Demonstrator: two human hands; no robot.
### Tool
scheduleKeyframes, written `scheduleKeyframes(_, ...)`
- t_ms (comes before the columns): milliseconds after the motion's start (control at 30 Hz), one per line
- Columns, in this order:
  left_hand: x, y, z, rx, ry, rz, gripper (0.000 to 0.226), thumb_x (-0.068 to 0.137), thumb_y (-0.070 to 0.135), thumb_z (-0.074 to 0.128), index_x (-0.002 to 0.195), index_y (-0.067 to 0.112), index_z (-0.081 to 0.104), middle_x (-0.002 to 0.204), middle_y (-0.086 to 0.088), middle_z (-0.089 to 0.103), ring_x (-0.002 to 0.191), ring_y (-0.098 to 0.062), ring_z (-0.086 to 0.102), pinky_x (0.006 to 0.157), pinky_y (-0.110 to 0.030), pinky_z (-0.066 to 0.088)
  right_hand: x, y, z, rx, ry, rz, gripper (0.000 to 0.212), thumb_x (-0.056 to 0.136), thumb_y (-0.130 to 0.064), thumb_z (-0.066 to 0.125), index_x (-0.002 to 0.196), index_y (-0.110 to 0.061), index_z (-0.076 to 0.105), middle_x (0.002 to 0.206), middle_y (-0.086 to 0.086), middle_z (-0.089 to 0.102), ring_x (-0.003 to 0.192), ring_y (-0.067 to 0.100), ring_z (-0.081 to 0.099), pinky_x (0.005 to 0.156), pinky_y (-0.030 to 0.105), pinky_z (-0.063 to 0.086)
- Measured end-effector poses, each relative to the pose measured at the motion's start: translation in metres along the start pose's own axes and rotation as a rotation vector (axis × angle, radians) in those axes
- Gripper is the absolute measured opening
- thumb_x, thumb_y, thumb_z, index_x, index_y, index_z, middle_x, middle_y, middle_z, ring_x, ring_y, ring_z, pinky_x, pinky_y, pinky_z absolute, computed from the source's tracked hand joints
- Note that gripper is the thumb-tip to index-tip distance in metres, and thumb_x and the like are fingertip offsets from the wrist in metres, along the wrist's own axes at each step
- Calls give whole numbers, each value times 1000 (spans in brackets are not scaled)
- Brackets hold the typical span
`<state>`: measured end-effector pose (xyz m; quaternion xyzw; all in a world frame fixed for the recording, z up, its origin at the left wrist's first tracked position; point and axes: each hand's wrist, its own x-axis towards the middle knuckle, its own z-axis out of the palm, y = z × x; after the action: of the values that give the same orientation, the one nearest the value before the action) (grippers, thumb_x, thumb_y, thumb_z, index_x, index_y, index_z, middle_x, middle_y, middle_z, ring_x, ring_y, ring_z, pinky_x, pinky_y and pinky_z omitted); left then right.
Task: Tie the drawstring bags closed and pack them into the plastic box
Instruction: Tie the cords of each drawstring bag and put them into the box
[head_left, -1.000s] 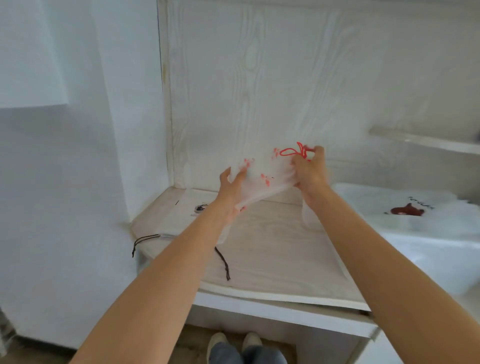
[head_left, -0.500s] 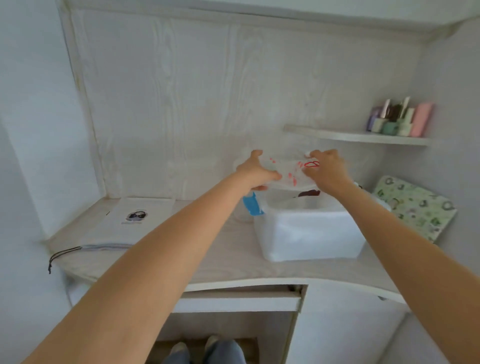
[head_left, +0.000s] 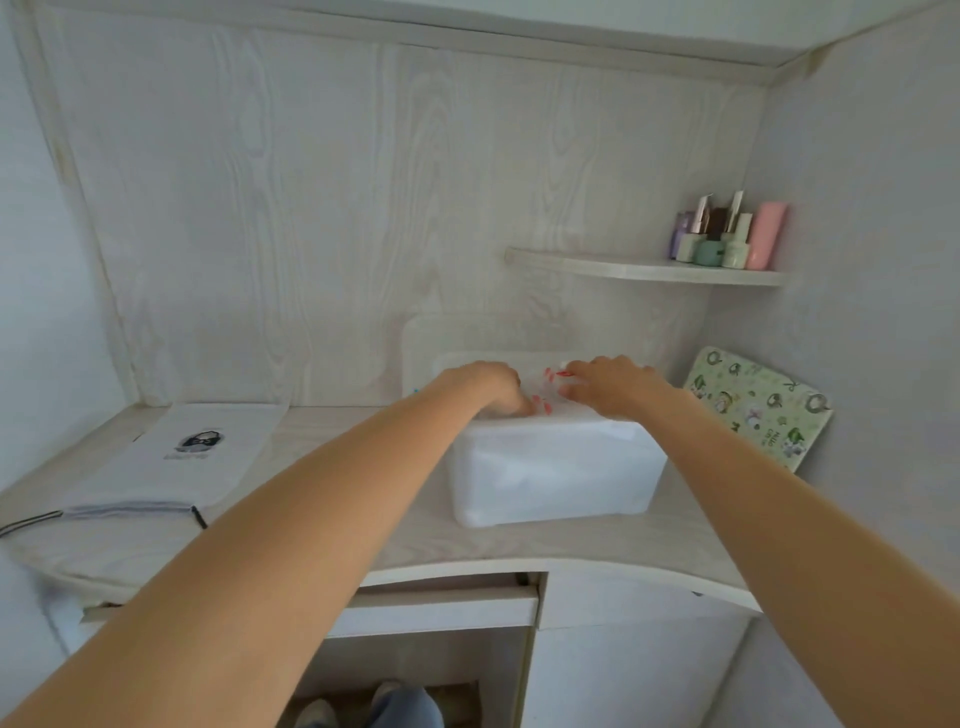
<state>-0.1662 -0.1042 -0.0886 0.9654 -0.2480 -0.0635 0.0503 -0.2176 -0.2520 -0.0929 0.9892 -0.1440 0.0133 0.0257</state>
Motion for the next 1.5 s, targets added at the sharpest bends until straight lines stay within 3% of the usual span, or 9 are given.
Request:
scheduleKeyframes(100, 1, -2, -1, -20, 6, 3, 70, 85, 61, 48, 140, 19, 41, 143, -5, 42, 126, -26, 46, 98, -34, 39, -2, -4, -5, 57, 25, -10, 48, 95, -52, 34, 139, -32, 38, 141, 5, 40, 130, 31, 36, 109, 53, 20)
scheduleKeyframes(333, -30, -41, -25, -308, 381, 127, 45, 91, 31, 53, 134, 22, 45, 129, -5, 54, 114, -23, 53, 94, -36, 45, -11, -49, -15, 238, 350, -244, 44, 98, -35, 42, 138, -17, 43, 145, 5, 37, 131, 27, 35, 106, 39, 32)
scheduleKeyframes(467, -65, -95, -24, -277, 597, 44, 34, 91, 29, 50, 124, 23, 51, 112, -2, 62, 102, -23, 58, 85, -36, 48, -21, -108, -18, 407, 477, -395, 36, 98, -26, 44, 130, -13, 51, 140, 4, 43, 127, 23, 39, 103, 33, 33)
scheduleKeyframes(600, -86, -160, -14, -303, 668, -88, 29, 90, 25, 50, 118, 21, 54, 107, -1, 65, 103, -24, 58, 81, -34, 44, -30, -175, -8, 506, 581, -497, 31, 96, -19, 46, 123, -10, 58, 132, 2, 51, 121, 23, 43, 97, 35, 40)
scheduleKeyframes(867, -94, -308, 37, -401, 542, -310, 28, 93, 13, 45, 118, 9, 56, 108, -13, 64, 94, -27, 58, 78, -30, 44, -14, -311, 51, 503, 235, -518, 39, 97, -24, 45, 134, -10, 45, 136, 10, 46, 126, 27, 40, 101, 39, 37)
scheduleKeyframes(1100, -77, -370, 93, -346, 247, -369, 43, 93, 28, 44, 136, 24, 41, 127, -10, 56, 118, -31, 49, 99, -41, 39, 8, -382, 107, 475, -82, -522, 60, 89, -43, 56, 138, -12, 41, 148, 11, 33, 140, 27, 22, 112, 37, 22)
scheduleKeyframes(1233, -71, -375, 104, -320, 295, -348, 42, 93, 29, 42, 135, 23, 42, 131, -8, 53, 122, -29, 45, 100, -42, 37, 12, -392, 117, 517, -39, -497, 53, 80, -43, 68, 123, -14, 56, 129, 8, 45, 126, 24, 33, 98, 35, 34)
scheduleKeyframes(1367, -73, -384, 107, -479, 408, -306, 39, 91, 43, 49, 124, 22, 51, 123, 1, 60, 119, -21, 49, 101, -41, 36, 17, -393, 120, 365, 132, -514, 34, 93, -33, 50, 119, -11, 54, 118, 11, 52, 114, 28, 47, 81, 35, 40)
scheduleKeyframes(1500, -81, -383, 115, -539, 581, -241, 47, 75, 50, 68, 117, 35, 51, 113, 15, 62, 116, -12, 47, 101, -40, 33, 28, -390, 124, 670, 179, -364, 24, 96, -25, 48, 104, -6, 60, 101, 18, 64, 97, 34, 57, 75, 35, 41)
